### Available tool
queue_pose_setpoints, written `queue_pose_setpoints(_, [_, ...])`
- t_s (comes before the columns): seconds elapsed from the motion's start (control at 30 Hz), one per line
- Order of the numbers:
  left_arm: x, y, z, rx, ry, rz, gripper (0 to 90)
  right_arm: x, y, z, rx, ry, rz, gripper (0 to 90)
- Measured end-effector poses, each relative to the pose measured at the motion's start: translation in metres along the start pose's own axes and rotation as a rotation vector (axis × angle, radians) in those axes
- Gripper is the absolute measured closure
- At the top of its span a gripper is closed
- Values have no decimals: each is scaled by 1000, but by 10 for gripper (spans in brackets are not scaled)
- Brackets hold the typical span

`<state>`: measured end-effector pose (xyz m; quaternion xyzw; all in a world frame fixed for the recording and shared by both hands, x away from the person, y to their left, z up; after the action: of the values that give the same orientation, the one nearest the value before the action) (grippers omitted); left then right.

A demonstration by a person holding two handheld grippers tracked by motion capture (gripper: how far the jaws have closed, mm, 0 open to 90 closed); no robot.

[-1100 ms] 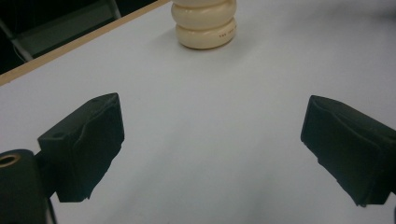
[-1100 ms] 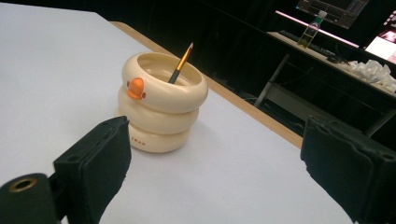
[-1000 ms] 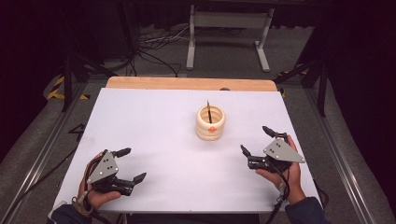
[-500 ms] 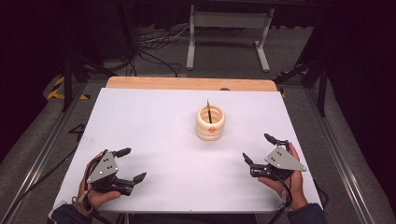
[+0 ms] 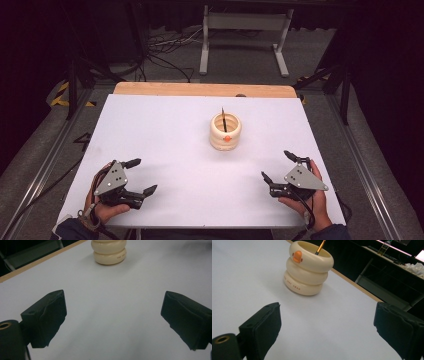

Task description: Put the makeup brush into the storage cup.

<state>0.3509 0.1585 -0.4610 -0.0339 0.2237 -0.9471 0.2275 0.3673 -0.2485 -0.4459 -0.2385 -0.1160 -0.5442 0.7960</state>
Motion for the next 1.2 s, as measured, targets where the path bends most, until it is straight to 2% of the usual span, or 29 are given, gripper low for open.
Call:
queue_pose_setpoints(0.13, [0,0,0,0,-1,0,72,-2,-1,-5,-12,-25,-1,81])
queue_pose_setpoints(0.53, [-1,1,0,-4,1,-2,72,-8,-11,-25,-51,-36,26,79])
queue_pose_setpoints(0.8, [-2,1,0,-4,3,3,72,-10,-16,-34,-66,-17,44,80])
queue_pose_setpoints(0.87, [-2,1,0,-6,3,6,72,-11,-16,-35,-68,-12,51,81])
queue_pose_setpoints(0.97, [-1,1,0,-5,1,6,72,-15,-16,-35,-68,-31,61,80])
queue_pose_setpoints(1.07, [-1,2,1,-8,6,4,72,-14,-17,-34,-61,-10,65,79])
queue_pose_setpoints(1.2, [1,4,3,-10,18,-3,72,-16,-19,-36,-70,-21,62,79])
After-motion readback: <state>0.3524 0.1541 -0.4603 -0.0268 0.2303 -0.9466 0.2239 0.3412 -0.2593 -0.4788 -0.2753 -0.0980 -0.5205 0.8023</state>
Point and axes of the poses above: each handheld gripper's, and its own axes: y roughly forward along the jaws, z roughly out of its top, x roughly to its right, the point moved 8 cm from there along y, roughly forward along the jaws, and after that the axes turned 10 degrees about -z, right-handed, at the moved point
